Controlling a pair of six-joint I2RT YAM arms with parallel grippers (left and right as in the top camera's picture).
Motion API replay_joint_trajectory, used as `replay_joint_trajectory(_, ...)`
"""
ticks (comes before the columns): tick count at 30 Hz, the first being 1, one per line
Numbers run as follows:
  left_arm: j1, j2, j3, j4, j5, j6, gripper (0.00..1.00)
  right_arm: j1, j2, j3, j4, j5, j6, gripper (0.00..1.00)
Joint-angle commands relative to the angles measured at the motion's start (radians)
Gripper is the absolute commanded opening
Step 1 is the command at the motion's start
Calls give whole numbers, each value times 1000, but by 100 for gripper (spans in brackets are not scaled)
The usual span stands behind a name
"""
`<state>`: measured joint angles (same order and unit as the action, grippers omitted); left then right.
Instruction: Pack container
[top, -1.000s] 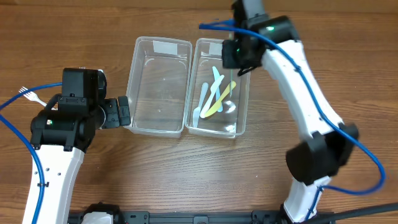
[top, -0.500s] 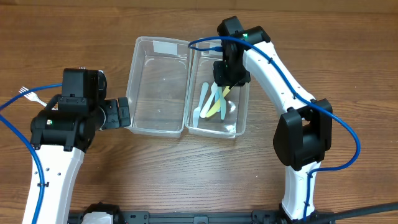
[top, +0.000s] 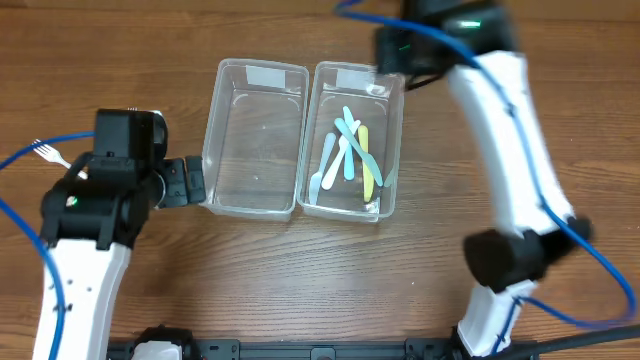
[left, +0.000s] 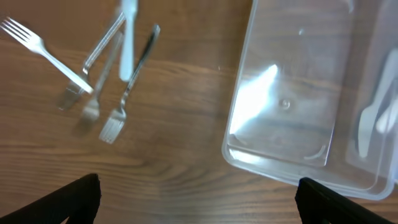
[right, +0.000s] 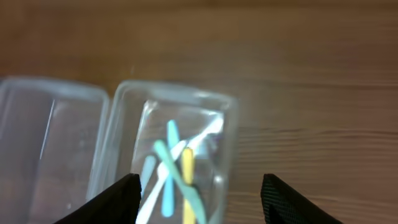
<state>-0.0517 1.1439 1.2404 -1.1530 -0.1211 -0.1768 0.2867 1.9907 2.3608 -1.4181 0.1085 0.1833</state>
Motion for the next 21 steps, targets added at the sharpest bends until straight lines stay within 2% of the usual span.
replay_joint_trajectory(1,3,-106,95,-33,-66,70,100,-192,-132,37,-61,8,34,64)
replay_joint_trajectory(9,23,-177,75,-133,-119,108,100,-464,-156,8,-246,-36,140,61)
replay_joint_trajectory(16,174,-85,58,-54,-105,133,100,-507,-171,-136,-275,-35,185,59)
replay_joint_trajectory(21,235,-6,58,-23,-84,133,100,-505,-281,-291,-247,-45,184,59)
